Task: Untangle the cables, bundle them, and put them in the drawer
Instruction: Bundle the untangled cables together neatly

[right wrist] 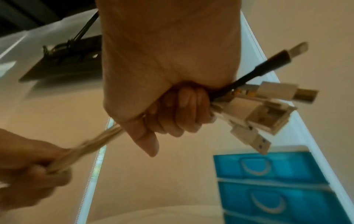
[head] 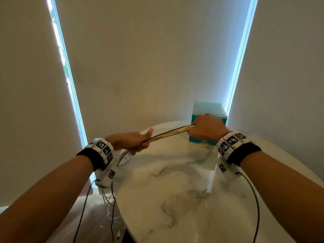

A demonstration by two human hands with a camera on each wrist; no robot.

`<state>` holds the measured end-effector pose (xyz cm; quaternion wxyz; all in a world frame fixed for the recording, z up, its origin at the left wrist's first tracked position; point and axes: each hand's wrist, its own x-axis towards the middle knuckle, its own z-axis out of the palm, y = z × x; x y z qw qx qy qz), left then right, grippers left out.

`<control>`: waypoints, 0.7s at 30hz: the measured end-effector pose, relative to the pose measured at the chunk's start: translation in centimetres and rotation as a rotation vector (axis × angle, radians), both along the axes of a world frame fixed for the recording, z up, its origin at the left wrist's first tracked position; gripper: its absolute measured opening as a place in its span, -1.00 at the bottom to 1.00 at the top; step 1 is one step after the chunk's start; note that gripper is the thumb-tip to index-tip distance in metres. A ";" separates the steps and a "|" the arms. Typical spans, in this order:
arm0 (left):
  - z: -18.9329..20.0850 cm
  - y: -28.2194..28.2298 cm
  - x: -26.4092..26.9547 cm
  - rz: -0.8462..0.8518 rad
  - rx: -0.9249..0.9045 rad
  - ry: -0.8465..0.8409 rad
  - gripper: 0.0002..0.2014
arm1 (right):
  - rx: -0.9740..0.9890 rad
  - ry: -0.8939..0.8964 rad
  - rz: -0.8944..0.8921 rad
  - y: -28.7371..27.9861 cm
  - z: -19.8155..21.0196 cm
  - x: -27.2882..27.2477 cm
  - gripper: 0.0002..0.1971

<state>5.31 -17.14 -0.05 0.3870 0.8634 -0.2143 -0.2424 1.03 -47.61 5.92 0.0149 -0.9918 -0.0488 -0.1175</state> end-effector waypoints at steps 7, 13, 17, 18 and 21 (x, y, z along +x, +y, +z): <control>13.4 3.9 5.7 0.486 0.711 -1.179 -0.31 | 0.401 0.152 0.276 8.6 0.8 -0.1 -0.20; 14.8 -1.5 7.1 0.529 0.414 -1.470 -0.52 | 0.792 -0.162 0.221 6.7 4.3 0.1 -0.43; 2.4 -6.2 7.7 0.319 0.316 -1.041 -0.57 | 1.291 0.168 0.113 1.2 0.8 -1.5 -0.55; 0.0 -7.4 7.3 0.278 0.310 -0.961 -0.55 | 1.450 0.241 0.103 0.0 -0.5 -1.8 -0.57; -3.8 -12.0 6.3 0.231 0.258 -0.794 -0.47 | 1.790 0.378 0.115 -3.4 -4.0 -2.1 -0.55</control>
